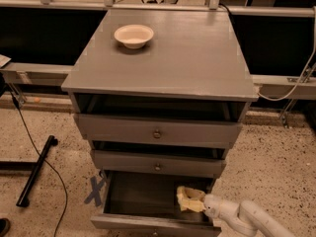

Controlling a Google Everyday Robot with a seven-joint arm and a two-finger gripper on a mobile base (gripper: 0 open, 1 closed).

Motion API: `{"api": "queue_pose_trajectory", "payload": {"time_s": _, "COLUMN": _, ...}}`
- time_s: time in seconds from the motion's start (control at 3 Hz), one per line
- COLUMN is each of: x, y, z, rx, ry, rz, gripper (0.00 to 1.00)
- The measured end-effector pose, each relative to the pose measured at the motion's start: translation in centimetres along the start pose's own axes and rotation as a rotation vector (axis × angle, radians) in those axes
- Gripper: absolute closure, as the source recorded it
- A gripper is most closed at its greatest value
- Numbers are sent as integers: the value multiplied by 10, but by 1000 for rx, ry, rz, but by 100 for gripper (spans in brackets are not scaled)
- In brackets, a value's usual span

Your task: Place sponge into bottom drawer

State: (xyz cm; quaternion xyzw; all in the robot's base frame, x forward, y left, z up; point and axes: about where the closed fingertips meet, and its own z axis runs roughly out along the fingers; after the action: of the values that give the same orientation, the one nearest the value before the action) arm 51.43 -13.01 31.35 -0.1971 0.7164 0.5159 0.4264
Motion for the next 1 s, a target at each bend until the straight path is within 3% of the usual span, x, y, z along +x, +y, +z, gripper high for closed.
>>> {"api": "queue_pose_trajectory", "payload": {"time_s": 0.67, "x": 9, "y": -14, "z": 7, "rx": 154, "ry": 40, "rz": -17, "gripper": 100}}
{"api": "queue_pose_trajectory", "payload": {"time_s": 1.0, "x": 13, "y": -23, "z": 15, "rx": 201, "ry": 64, "rz": -20, "gripper": 100}}
